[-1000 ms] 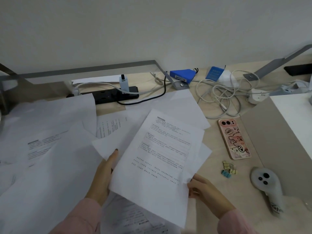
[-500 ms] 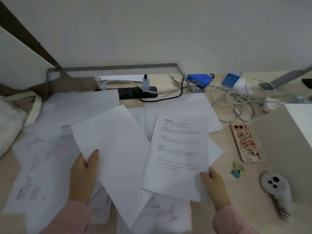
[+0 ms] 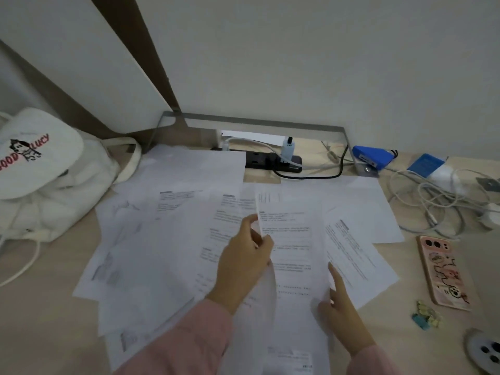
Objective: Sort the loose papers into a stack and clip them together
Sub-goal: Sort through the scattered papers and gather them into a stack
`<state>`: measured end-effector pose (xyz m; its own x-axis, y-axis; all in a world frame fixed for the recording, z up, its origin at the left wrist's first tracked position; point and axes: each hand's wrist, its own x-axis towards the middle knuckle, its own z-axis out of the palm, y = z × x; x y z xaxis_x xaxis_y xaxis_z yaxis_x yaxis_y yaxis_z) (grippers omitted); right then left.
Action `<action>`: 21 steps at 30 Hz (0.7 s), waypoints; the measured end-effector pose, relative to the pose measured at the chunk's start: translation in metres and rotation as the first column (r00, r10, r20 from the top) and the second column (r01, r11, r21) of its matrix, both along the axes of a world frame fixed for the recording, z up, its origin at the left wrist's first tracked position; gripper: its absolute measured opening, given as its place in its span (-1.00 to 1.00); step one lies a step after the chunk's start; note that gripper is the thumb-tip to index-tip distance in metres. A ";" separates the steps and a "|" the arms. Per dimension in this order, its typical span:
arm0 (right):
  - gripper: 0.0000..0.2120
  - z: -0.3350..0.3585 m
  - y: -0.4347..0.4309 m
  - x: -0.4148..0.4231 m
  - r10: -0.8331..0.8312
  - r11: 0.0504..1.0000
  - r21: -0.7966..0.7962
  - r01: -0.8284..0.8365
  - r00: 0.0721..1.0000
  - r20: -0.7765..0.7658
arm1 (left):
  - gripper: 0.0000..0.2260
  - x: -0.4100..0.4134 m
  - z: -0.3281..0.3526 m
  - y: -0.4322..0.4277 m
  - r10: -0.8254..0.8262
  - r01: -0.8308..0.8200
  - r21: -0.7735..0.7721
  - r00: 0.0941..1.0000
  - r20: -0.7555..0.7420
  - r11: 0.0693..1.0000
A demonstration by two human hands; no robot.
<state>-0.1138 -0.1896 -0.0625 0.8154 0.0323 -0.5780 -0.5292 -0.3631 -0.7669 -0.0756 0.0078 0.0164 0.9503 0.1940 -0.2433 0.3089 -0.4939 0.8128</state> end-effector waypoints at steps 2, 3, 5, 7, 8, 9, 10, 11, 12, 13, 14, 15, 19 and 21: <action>-0.26 -0.005 -0.002 -0.003 0.056 0.997 -0.049 -0.055 0.998 0.015 | -0.68 0.008 -0.027 -0.025 -0.024 0.020 -0.058 0.998 -0.064 0.998; -0.26 -0.009 -0.004 -0.004 0.079 0.994 -0.078 -0.076 0.997 0.026 | -0.68 0.010 -0.040 -0.034 -0.043 0.035 -0.078 0.994 -0.099 0.996; -0.38 -0.015 -0.006 -0.006 0.109 0.989 -0.110 -0.103 0.993 0.053 | -0.63 0.012 -0.059 -0.047 -0.090 0.065 -0.146 0.981 -0.170 0.987; -0.53 -0.018 -0.007 -0.008 0.067 0.993 -0.097 -0.064 0.997 0.029 | -0.53 0.011 -0.074 -0.056 -0.159 0.090 -0.266 0.954 -0.252 0.960; -0.61 -0.018 -0.007 -0.009 0.021 0.997 -0.074 -0.021 1.000 0.000 | -0.50 0.010 -0.080 -0.059 -0.197 0.102 -0.312 0.936 -0.290 0.945; -0.69 -0.020 -0.007 -0.010 -0.029 0.999 -0.040 0.028 0.999 -0.021 | -0.49 0.007 -0.086 -0.058 -0.231 0.127 -0.328 0.924 -0.304 0.936; -0.71 -0.022 -0.008 -0.011 -0.086 0.996 -0.021 0.084 0.994 -0.061 | -0.49 0.003 -0.092 -0.055 -0.247 0.158 -0.296 0.924 -0.291 0.942; -0.70 -0.024 -0.008 -0.012 -0.139 0.990 0.005 0.140 0.986 -0.093 | -0.50 -0.001 -0.098 -0.049 -0.224 0.173 -0.212 0.941 -0.252 0.962; -0.68 -0.025 -0.006 -0.014 -0.184 0.982 0.015 0.187 0.976 -0.115 | -0.51 -0.006 -0.102 -0.039 -0.172 0.158 -0.088 0.966 -0.192 0.984; -0.66 -0.027 -0.003 -0.014 -0.210 0.977 0.024 0.214 0.971 -0.115 | -0.52 -0.011 -0.106 -0.025 -0.104 0.110 0.038 0.985 -0.137 0.993; -0.67 -0.026 0.001 -0.015 -0.226 0.973 0.024 0.230 0.966 -0.124 | -0.51 -0.014 -0.108 -0.010 -0.017 0.032 0.134 0.994 -0.109 0.990; -0.69 -0.026 0.004 -0.014 -0.243 0.968 0.038 0.250 0.961 -0.129 | -0.50 -0.018 -0.110 0.004 0.075 -0.053 0.195 0.991 -0.110 0.979; -0.58 -0.030 0.014 -0.012 -0.308 0.936 0.125 0.330 0.936 -0.167 | -0.43 -0.025 -0.115 0.039 0.234 -0.195 0.178 0.944 -0.233 0.965; -0.62 -0.030 0.015 -0.011 -0.311 0.931 0.144 0.336 0.935 -0.168 | -0.42 -0.023 -0.118 0.040 0.197 -0.160 0.148 0.936 -0.291 0.976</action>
<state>-0.1252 -0.1746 -0.0924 0.7090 -0.1135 -0.6960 -0.7024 -0.0269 -0.7112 -0.0985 0.0474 -0.1012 0.7824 0.3992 -0.4779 0.6227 -0.4956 0.6055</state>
